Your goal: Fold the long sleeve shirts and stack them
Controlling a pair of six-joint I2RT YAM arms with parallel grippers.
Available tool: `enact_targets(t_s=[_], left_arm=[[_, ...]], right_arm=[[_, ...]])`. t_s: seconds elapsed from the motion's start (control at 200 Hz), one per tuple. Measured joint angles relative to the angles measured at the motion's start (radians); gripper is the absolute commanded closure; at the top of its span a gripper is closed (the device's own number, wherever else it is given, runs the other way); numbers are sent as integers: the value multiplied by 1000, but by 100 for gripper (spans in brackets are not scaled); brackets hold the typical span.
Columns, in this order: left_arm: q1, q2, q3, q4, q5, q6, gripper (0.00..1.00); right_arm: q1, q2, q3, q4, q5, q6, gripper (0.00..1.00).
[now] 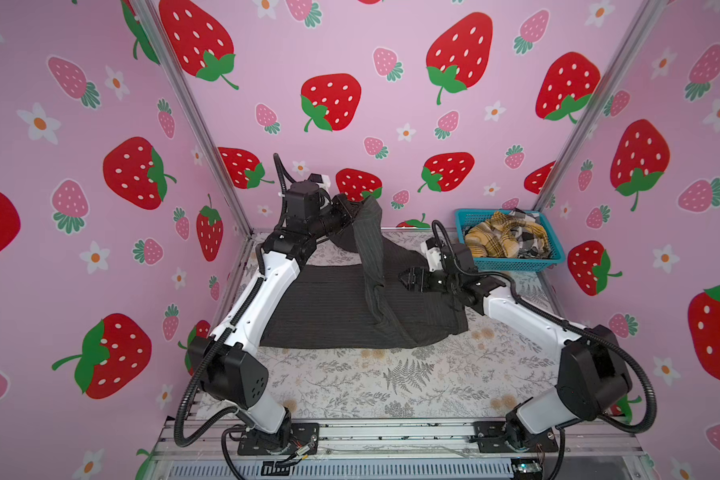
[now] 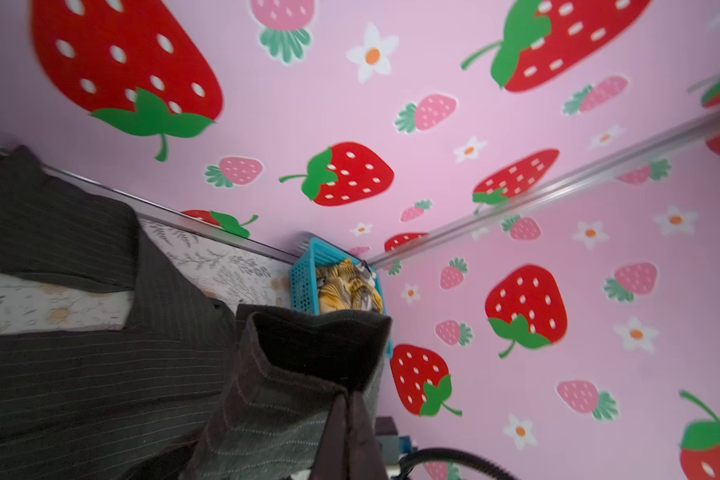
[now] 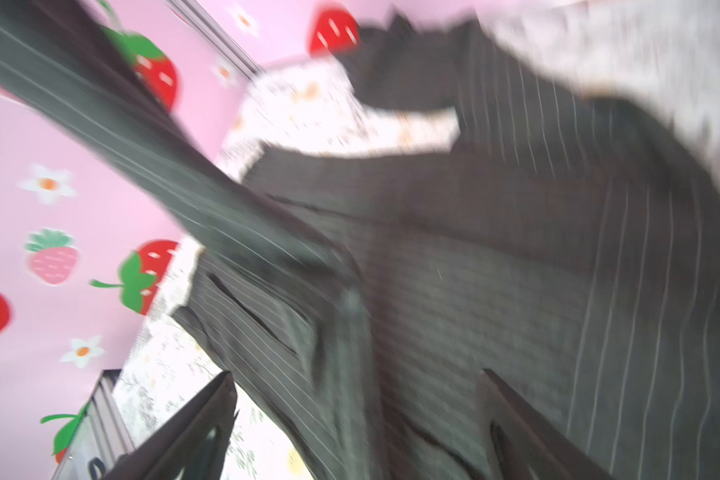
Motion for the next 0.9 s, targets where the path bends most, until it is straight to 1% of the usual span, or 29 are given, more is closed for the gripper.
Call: enact_targets(t_s=[0.09,0.21,0.285,0.36,0.4,0.43,0.465,0.53,0.6,0.645,0.735,0.765,0.815,0.86,0.9], left_arm=[[8,-4,-82,96,141,48,100],[20,-5,-138,177,286,72,100],[35,-5,-142,204,335,81,100],[62,-16,-144,215,342,82,100],[74,-25,-144,215,332,81,100],[82,-35,-143,197,302,84,100],[88,-48,-130,143,249,92,100],[84,-63,-72,26,117,101,100],[71,-79,-18,-42,9,93,100],[63,-91,12,-71,-41,80,100],[47,-98,82,-105,-105,61,100],[41,-98,101,-106,-121,56,100],[31,-96,123,-105,-138,51,100],[22,-93,134,-103,-145,47,100],[15,-88,136,-98,-148,44,100]], right_arm=[[-13,-11,80,13,-41,-62,1],[-18,-34,143,19,-107,-145,1],[-23,-29,192,16,-147,-186,1],[-23,-11,245,13,-171,-205,2],[-23,3,269,13,-176,-211,3],[-23,13,280,13,-176,-211,3],[-23,19,280,15,-175,-210,3],[-22,24,250,18,-163,-201,4],[-19,16,163,37,-148,-180,6],[-12,5,71,57,-138,-157,7],[9,-15,-110,67,-101,-118,13],[21,-18,-163,61,-83,-105,17],[37,-19,-236,49,-55,-88,30],[50,-19,-289,42,-31,-51,45],[58,-19,-328,32,-12,-20,57]])
